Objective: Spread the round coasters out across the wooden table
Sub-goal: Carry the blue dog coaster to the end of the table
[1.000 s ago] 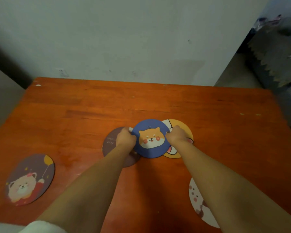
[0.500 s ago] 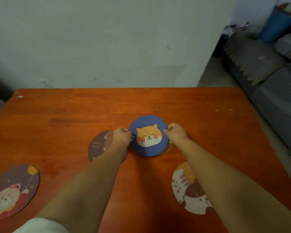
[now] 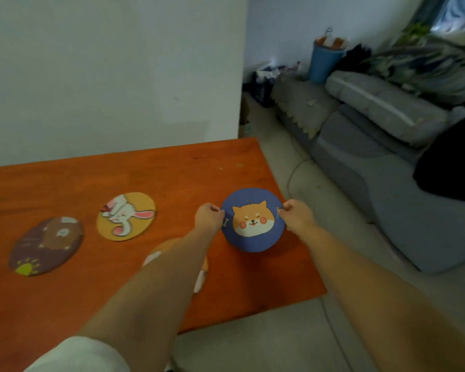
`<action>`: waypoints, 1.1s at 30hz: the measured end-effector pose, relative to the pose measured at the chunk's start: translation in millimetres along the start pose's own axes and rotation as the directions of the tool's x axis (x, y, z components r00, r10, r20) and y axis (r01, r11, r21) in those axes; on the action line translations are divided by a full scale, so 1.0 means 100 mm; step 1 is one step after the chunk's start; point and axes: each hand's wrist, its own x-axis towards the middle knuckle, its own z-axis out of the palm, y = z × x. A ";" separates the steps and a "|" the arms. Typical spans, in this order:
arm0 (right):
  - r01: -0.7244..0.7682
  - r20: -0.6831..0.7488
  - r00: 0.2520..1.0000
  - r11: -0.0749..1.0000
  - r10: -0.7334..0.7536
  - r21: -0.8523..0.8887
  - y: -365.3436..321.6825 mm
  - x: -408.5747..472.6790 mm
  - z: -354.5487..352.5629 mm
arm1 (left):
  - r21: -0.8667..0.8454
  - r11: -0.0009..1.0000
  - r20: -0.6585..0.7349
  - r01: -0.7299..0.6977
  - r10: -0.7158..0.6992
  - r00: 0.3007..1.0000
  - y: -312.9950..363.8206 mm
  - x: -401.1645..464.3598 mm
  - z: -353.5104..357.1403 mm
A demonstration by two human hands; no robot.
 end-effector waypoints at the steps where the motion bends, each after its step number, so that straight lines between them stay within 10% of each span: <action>1: -0.005 -0.013 1.000 1.000 0.005 -0.004 0.20 0.00 -0.19 | 0.008 1.000 0.010 -0.005 0.005 1.000 0.08 -0.12 0.23; 14: -0.053 -0.112 0.993 0.997 0.046 -0.062 1.40 0.50 -1.82 | -0.072 0.994 0.118 -0.077 0.085 0.989 1.17 -0.38 2.01; 33: 0.281 0.222 0.942 0.952 -0.251 -0.118 0.12 3.12 -1.86 | -0.236 0.965 -0.162 0.111 -0.152 0.975 2.16 1.33 1.88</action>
